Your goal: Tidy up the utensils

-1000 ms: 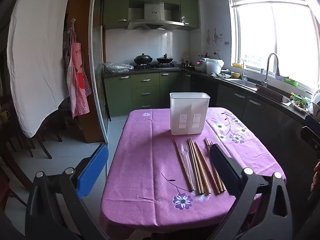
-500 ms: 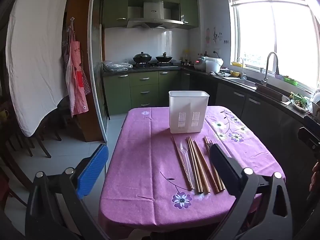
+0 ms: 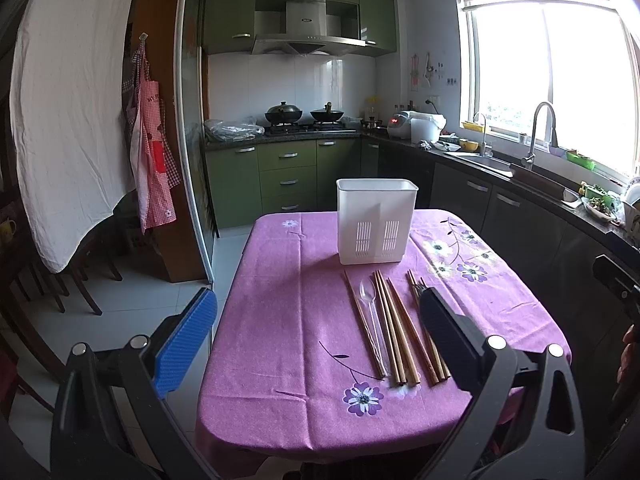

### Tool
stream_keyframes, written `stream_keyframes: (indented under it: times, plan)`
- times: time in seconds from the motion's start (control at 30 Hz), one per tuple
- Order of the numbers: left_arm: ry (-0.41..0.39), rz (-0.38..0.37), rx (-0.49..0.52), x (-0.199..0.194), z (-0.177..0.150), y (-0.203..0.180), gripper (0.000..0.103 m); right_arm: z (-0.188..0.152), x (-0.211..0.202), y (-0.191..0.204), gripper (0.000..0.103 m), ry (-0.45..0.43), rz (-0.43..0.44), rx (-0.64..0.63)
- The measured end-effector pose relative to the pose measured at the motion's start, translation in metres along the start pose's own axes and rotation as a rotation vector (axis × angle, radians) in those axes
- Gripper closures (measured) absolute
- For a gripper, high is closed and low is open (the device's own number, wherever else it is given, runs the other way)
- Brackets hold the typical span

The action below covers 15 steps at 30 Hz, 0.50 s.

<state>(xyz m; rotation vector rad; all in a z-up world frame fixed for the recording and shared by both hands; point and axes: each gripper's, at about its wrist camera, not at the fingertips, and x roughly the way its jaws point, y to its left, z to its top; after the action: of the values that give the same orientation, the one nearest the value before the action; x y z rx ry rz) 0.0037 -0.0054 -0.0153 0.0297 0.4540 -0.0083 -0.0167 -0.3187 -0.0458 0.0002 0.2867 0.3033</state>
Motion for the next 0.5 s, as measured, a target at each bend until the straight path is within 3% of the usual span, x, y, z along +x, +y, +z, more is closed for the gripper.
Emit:
stream_keyframes:
  times: [0.5]
  plan:
    - [0.006,-0.002,-0.001,0.0014,-0.0066,-0.0057,0.007,-0.0012,0.0043,-0.0003,0.004,0.013,0.001,0.002]
